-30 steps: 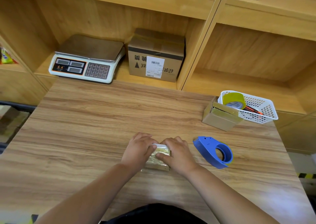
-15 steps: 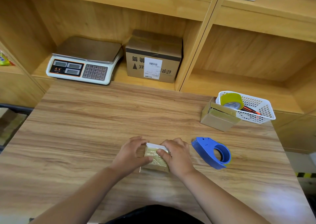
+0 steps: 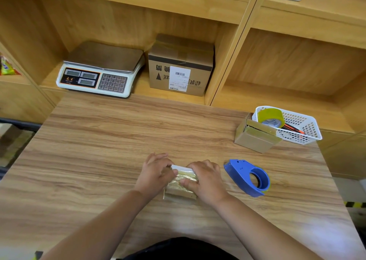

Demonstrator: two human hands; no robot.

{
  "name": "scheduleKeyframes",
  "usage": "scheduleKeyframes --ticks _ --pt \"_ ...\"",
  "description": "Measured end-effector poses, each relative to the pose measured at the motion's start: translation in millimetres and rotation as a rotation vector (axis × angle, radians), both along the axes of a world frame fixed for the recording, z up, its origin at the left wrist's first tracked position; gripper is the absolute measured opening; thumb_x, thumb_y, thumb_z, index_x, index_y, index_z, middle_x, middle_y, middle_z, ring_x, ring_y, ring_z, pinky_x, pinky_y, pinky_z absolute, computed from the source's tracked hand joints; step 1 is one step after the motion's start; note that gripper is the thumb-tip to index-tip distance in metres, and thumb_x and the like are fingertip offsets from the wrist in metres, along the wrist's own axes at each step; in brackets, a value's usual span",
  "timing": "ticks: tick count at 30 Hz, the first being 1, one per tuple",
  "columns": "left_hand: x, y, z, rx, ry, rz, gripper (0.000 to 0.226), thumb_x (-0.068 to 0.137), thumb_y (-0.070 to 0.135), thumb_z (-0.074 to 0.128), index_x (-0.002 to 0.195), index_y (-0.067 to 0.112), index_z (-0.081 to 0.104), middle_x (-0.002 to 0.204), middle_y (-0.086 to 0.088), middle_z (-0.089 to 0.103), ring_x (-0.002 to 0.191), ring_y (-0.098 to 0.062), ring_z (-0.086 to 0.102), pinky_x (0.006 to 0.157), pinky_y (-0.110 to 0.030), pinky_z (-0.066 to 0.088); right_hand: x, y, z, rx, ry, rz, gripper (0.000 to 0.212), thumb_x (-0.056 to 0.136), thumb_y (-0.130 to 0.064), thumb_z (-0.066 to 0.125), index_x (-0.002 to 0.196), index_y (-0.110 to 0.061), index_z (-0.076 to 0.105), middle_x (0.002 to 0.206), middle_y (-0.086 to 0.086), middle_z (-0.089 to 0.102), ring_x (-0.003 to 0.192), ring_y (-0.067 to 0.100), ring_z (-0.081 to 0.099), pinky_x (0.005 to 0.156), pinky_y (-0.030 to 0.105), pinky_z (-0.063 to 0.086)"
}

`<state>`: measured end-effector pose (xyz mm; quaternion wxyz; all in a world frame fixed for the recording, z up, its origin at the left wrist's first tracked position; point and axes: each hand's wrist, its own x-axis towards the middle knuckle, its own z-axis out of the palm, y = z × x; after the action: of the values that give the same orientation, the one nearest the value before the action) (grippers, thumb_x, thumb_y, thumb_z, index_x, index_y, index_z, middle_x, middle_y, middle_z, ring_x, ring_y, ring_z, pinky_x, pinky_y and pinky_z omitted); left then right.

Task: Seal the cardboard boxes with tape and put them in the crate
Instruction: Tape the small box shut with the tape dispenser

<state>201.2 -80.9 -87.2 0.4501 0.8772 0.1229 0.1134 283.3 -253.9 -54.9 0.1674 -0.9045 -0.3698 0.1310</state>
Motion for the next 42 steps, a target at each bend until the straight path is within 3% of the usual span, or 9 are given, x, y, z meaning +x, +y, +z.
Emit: scheduleKeyframes --ticks 4,11,15,18,24,29,36,39,42 --pt "4.4 0.4 4.2 0.049 0.023 -0.002 0.014 0.089 0.026 0.064 0.090 0.011 0.067 0.095 0.009 0.059 0.121 0.001 0.036 0.108 -0.013 0.002 -0.6 3.7 -0.1 -0.084 0.050 -0.011 0.082 0.063 -0.084 0.043 0.119 -0.025 0.049 0.118 -0.011 0.050 0.113 0.013 0.038 0.097 0.030 0.020" --pt "5.7 -3.1 3.9 0.008 0.037 0.028 0.022 0.090 0.033 0.048 0.078 0.020 0.063 0.087 0.017 0.061 0.119 -0.002 0.040 0.095 -0.013 0.017 -1.5 11.5 -7.3 -0.046 0.066 -0.117 0.044 0.078 -0.072 0.046 0.086 -0.029 0.039 0.089 -0.015 0.045 0.094 0.015 0.042 0.087 0.032 0.026" --pt "8.1 -3.5 2.2 0.031 0.066 0.033 0.020 0.096 0.019 0.052 0.081 0.014 0.064 0.089 0.012 0.061 0.122 -0.013 0.045 0.095 -0.021 0.023 0.4 12.3 -8.3 -0.046 0.060 -0.088 0.048 0.077 -0.076 0.033 0.085 -0.030 0.039 0.087 -0.015 0.044 0.094 0.015 0.044 0.085 0.031 0.025" --pt "8.5 -1.3 7.6 0.049 0.080 -0.048 0.023 0.098 0.023 0.048 0.087 0.015 0.067 0.087 0.021 0.058 0.123 -0.014 0.045 0.095 -0.025 0.026 -1.2 9.7 -11.3 0.017 0.064 -0.106 0.043 0.083 -0.067 0.047 0.086 -0.025 0.044 0.087 -0.013 0.046 0.088 0.013 0.042 0.082 0.030 0.024" --pt "-1.8 17.1 14.3 -0.120 0.248 -0.169 0.101 0.064 0.086 0.039 0.140 0.021 0.043 0.136 0.005 0.044 0.128 -0.008 0.033 0.110 -0.026 0.026 -0.8 0.7 -9.5 0.261 0.176 -0.274 0.045 0.074 -0.069 0.051 0.081 -0.024 0.050 0.079 -0.013 0.054 0.082 0.012 0.049 0.079 0.031 0.031" --pt "-1.8 18.7 6.7 0.112 0.455 -0.323 0.121 0.055 0.060 0.075 0.151 0.032 0.007 0.152 0.010 0.021 0.138 -0.009 0.014 0.111 -0.030 0.014 0.3 -0.6 -8.5 0.427 0.270 -0.355 0.043 0.071 -0.068 0.055 0.080 -0.026 0.051 0.078 -0.015 0.053 0.083 0.012 0.049 0.080 0.037 0.041" --pt "13.1 19.3 11.0 0.342 0.289 -0.302 0.102 0.049 0.056 0.075 0.140 0.034 0.034 0.126 0.010 0.037 0.125 -0.012 0.026 0.107 -0.026 0.019 -2.5 -9.5 -16.5 0.419 0.300 -0.313 0.024 0.091 -0.034 0.060 0.107 -0.016 0.063 0.096 -0.014 0.060 0.097 0.017 0.053 0.092 0.045 0.041" --pt "16.0 17.4 13.6 0.509 0.295 -0.264 0.100 0.049 0.064 0.066 0.139 0.034 0.034 0.119 0.007 0.031 0.123 -0.016 0.021 0.116 -0.037 0.013 -1.7 -13.5 -12.2 0.416 0.319 -0.326 0.043 0.093 -0.046 0.040 0.122 -0.020 0.059 0.109 -0.015 0.058 0.110 0.012 0.050 0.101 0.038 0.038" --pt "15.9 11.2 10.8 0.665 0.371 -0.314 0.105 0.053 0.071 0.064 0.143 0.031 0.028 0.120 0.002 0.028 0.126 -0.020 0.020 0.118 -0.046 -0.007 1.4 -11.9 -12.9 0.344 0.391 -0.278 0.063 0.086 -0.057 0.051 0.138 -0.021 0.045 0.127 -0.013 0.047 0.126 0.007 0.038 0.106 0.025 0.029"
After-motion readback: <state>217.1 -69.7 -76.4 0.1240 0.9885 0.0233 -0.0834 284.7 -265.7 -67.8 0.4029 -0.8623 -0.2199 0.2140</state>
